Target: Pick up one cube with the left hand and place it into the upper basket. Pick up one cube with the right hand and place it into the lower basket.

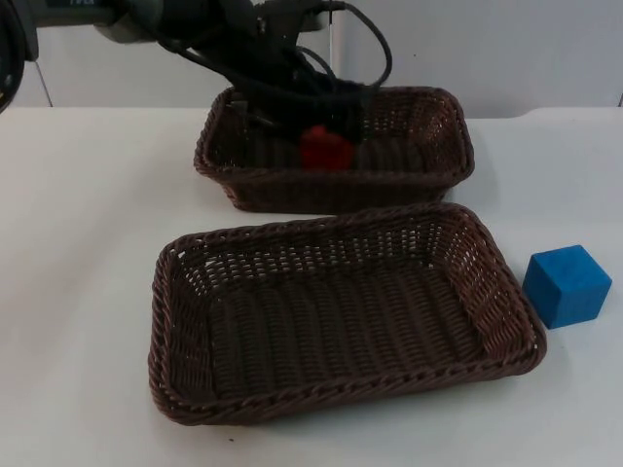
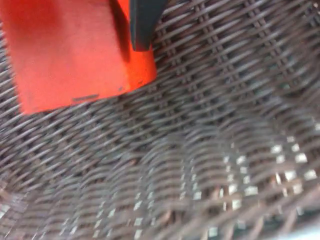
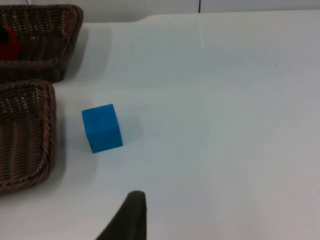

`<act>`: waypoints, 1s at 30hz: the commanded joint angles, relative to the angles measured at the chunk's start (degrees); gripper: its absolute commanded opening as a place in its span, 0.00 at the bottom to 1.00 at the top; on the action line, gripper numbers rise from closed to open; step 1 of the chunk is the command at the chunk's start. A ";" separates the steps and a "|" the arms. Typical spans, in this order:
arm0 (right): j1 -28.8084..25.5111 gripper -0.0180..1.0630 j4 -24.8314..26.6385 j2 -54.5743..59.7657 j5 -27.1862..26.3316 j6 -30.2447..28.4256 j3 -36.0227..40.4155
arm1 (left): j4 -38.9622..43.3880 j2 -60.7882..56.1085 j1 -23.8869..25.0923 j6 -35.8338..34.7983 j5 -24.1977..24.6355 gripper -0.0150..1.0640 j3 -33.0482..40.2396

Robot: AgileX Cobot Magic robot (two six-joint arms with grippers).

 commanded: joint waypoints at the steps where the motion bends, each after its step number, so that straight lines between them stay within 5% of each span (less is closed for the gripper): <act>1: -0.33 0.99 0.00 -0.21 -0.14 -0.17 0.12 | -0.96 -2.57 -0.29 0.15 0.29 0.70 -0.31; 16: -0.33 0.99 0.00 -0.21 -0.14 -0.17 0.12 | 5.05 -18.90 -0.29 0.15 3.24 0.70 -0.31; 30: -0.33 0.99 0.00 -0.21 -0.14 -0.17 0.12 | 11.93 -20.82 -0.29 -5.01 8.81 0.70 -0.21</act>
